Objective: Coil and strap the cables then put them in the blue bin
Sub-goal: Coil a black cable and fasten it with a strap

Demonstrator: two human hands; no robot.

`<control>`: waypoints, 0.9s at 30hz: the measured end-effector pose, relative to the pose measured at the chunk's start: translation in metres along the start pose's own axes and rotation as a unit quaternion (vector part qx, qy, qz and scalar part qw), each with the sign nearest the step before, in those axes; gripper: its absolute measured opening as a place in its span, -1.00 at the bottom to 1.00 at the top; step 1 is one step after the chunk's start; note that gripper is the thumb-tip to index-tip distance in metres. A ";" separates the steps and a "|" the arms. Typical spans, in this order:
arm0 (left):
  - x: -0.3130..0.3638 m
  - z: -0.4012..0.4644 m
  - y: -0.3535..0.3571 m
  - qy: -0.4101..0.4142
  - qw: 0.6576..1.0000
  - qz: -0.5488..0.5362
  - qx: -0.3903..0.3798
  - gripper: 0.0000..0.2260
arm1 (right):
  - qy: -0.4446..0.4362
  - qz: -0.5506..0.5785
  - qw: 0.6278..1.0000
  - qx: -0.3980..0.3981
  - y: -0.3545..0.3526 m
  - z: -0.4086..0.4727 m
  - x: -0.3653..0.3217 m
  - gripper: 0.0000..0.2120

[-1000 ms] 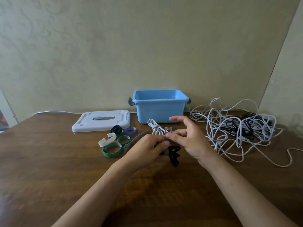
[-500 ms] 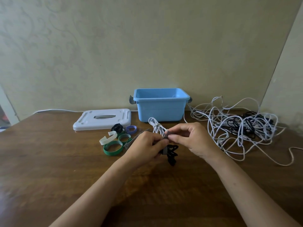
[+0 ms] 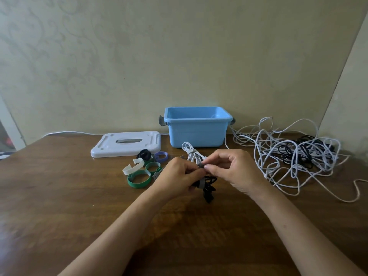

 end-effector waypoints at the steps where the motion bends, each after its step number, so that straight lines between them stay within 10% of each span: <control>1: 0.000 0.000 0.000 -0.001 1.000 -0.003 -0.001 -0.69 | -0.007 -0.006 1.000 0.000 0.000 0.000 -0.001 -0.86; 27: 0.010 -0.004 0.009 0.054 0.998 0.036 -0.002 -0.86 | 0.118 0.023 0.992 -0.023 -0.005 0.001 0.004 -0.94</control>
Point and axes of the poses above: each hand's wrist, its own z-axis towards the middle knuckle, its own y-axis out of the palm, x = y × z, the point moved 4 cm from there along z, towards the middle knuckle
